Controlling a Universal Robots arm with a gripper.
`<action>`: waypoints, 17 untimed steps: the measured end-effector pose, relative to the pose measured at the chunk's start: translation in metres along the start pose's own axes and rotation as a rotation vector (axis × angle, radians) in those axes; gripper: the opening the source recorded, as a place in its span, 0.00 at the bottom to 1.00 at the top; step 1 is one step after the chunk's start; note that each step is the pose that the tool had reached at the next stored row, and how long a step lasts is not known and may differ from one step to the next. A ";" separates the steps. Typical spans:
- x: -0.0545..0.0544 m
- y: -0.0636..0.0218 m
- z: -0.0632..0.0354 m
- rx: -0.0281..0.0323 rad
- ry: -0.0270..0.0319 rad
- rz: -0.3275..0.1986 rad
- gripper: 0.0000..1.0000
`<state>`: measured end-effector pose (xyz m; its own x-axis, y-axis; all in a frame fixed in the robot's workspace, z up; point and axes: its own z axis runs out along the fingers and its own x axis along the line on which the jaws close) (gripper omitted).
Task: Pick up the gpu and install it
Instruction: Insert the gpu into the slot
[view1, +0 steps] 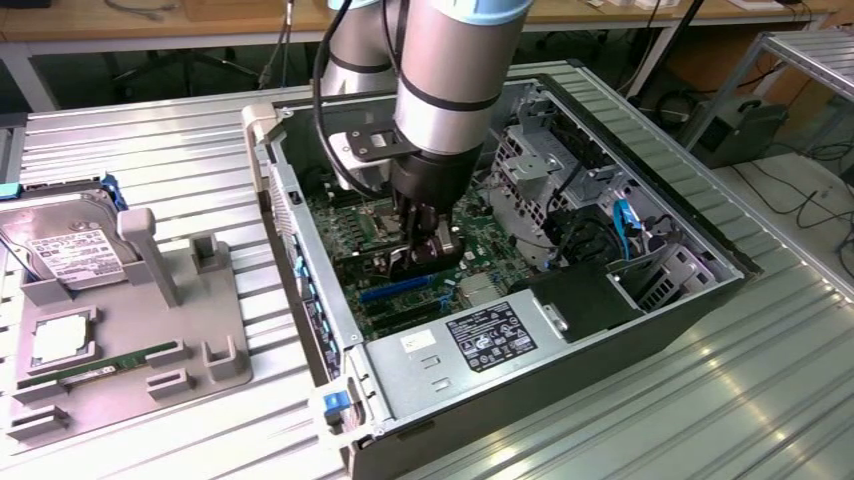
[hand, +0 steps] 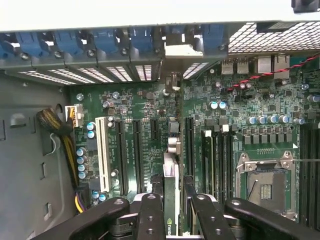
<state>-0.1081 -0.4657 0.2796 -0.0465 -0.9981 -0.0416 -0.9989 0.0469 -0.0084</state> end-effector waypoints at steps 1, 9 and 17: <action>0.001 0.0003 0.0006 -0.0002 -0.0039 -0.001 0.26; 0.004 0.0004 0.0035 -0.0010 -0.0049 -0.013 0.26; -0.003 0.0007 0.0117 -0.0142 0.0089 -0.013 0.26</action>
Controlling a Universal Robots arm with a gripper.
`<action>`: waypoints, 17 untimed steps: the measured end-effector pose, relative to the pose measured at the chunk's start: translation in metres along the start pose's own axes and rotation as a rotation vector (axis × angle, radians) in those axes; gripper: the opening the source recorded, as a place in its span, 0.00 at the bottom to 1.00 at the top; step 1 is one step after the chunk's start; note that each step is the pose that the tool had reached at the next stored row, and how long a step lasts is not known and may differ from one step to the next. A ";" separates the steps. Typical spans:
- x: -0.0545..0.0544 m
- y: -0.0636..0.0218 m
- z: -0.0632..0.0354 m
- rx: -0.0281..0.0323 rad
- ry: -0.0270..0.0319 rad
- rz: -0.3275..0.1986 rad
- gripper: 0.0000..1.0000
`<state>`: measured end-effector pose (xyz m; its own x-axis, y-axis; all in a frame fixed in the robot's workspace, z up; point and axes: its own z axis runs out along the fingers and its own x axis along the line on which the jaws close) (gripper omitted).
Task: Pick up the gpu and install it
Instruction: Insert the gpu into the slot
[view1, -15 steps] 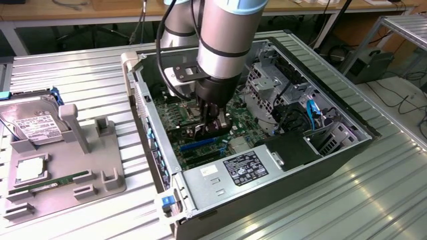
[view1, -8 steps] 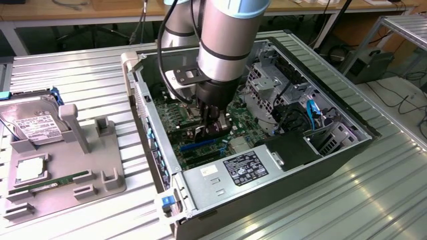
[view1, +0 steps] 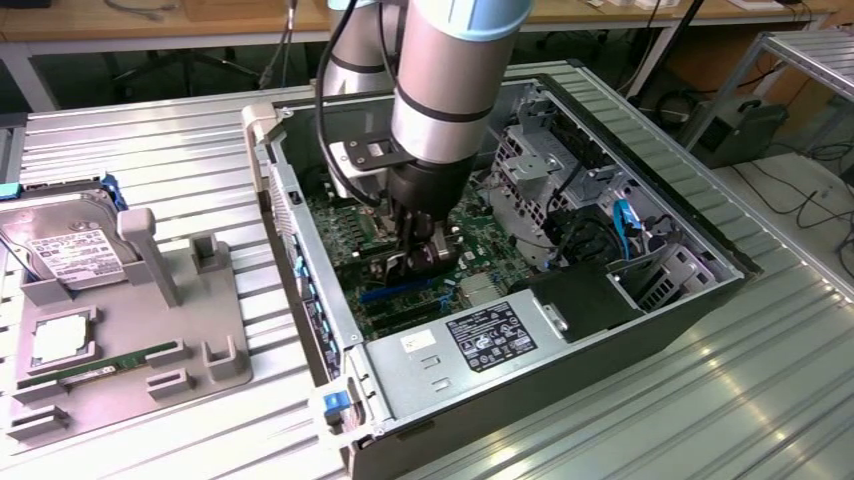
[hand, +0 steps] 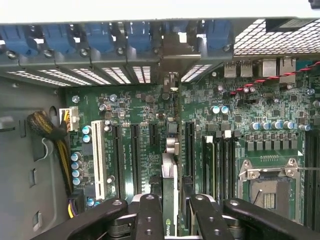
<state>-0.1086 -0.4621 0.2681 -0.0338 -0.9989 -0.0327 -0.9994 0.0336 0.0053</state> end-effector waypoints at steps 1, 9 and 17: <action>0.000 0.0001 0.0006 -0.0021 0.0004 0.000 0.26; 0.000 -0.0008 0.0033 -0.0131 0.0012 -0.006 0.26; 0.000 -0.0008 0.0060 -0.0209 0.0080 -0.022 0.26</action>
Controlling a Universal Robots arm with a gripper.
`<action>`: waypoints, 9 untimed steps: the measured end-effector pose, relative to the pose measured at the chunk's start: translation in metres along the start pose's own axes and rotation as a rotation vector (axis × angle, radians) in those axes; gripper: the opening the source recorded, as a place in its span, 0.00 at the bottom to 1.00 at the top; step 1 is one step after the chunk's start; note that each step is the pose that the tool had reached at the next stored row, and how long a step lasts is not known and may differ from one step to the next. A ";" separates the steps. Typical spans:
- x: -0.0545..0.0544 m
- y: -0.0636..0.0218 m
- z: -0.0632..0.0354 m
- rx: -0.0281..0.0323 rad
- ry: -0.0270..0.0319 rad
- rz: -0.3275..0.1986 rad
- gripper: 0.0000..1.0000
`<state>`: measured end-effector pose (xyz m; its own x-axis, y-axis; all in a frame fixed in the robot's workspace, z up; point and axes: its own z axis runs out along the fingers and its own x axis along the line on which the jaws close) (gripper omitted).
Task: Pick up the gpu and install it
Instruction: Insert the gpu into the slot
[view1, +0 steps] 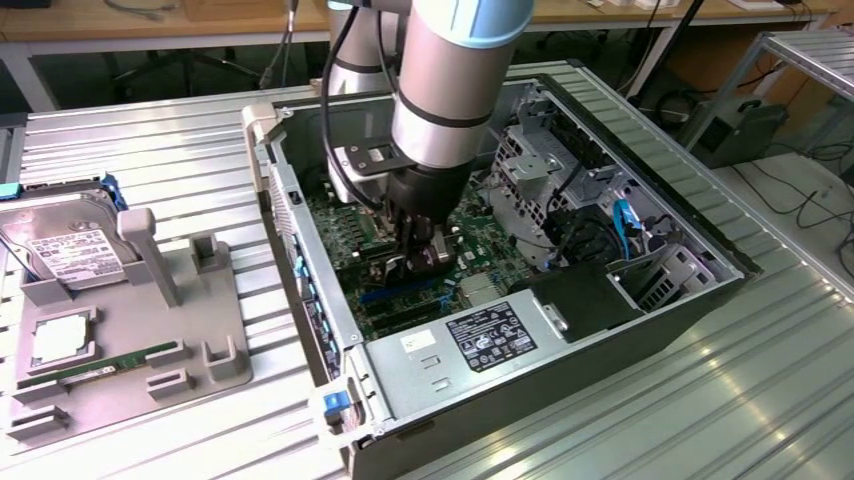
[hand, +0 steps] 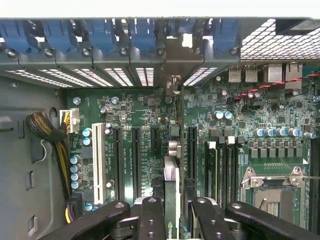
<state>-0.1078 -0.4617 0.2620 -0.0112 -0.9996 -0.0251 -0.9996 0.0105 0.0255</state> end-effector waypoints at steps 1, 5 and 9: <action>0.000 0.0000 0.0006 -0.0010 0.0009 0.000 0.26; 0.000 0.0001 0.0032 -0.0072 0.0021 0.000 0.26; 0.000 0.0005 0.0057 -0.0138 0.0034 0.000 0.26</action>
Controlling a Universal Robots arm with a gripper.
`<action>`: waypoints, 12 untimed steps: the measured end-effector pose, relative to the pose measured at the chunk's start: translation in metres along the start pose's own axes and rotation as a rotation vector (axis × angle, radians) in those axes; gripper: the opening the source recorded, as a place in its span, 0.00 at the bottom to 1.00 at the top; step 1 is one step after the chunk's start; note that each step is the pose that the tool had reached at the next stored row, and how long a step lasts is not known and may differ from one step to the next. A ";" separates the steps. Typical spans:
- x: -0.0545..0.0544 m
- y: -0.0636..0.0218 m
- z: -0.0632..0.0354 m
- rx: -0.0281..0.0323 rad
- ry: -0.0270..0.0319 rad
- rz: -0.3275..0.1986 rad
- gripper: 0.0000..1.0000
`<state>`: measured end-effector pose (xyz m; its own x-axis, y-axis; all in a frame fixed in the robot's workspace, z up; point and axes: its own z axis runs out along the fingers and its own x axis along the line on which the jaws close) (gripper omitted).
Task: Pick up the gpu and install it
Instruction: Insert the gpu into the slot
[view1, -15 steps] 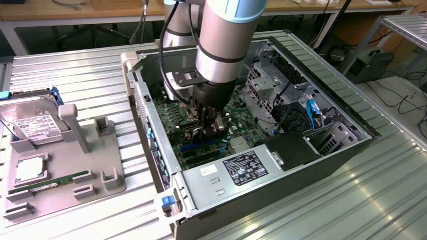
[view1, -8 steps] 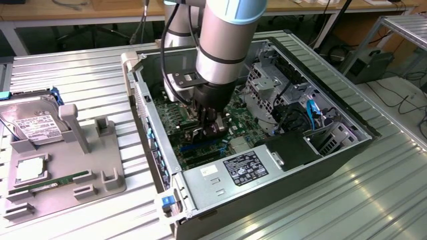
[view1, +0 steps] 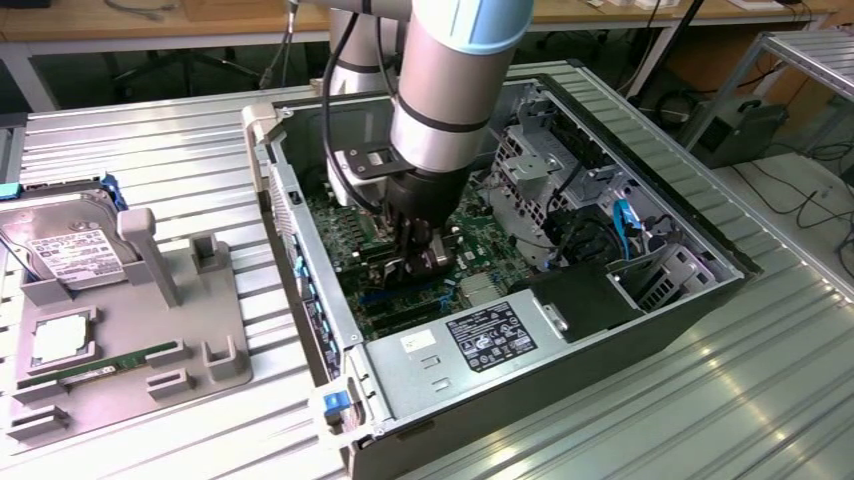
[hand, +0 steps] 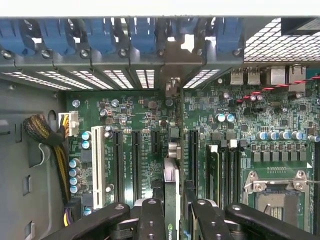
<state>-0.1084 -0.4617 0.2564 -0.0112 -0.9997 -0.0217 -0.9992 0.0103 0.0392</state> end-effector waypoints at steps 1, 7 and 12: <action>0.000 0.0001 0.0008 -0.0009 0.0001 0.000 0.26; -0.001 0.0001 0.0022 -0.0022 -0.0004 0.000 0.27; -0.002 0.0009 -0.0178 -0.0020 -0.0007 0.000 0.34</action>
<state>-0.1086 -0.4602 0.2742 -0.0115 -0.9997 -0.0224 -0.9991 0.0106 0.0413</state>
